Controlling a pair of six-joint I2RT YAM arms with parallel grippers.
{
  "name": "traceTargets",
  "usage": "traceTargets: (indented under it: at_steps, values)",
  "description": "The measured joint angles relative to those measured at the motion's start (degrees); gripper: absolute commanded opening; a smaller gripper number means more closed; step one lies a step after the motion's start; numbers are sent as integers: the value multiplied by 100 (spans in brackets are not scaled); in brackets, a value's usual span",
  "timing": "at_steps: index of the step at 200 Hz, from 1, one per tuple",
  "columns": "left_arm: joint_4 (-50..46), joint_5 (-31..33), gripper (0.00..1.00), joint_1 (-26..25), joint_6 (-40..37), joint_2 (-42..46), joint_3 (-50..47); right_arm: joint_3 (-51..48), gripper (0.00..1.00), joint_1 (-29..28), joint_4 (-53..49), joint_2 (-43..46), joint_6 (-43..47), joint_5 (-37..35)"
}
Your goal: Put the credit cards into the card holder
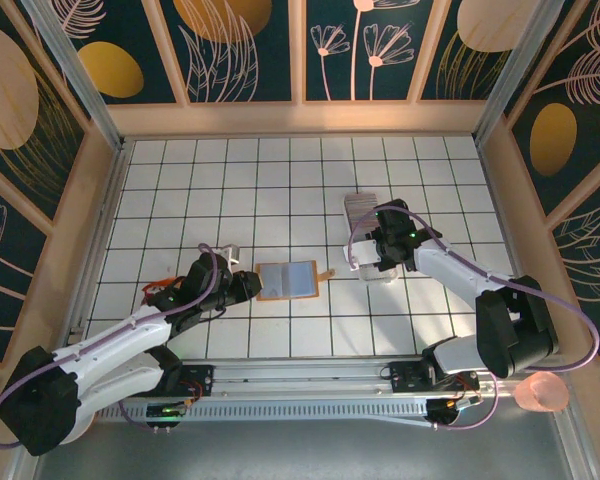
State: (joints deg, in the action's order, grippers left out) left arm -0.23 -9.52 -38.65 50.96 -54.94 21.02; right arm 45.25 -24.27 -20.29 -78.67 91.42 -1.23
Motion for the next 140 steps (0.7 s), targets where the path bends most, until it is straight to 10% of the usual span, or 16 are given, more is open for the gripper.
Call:
traceTargets:
  at_steps: [140]
  values:
    - [48,-57,15,0,-2,-107,-13,0,43,-9,-2,0,-4,-26]
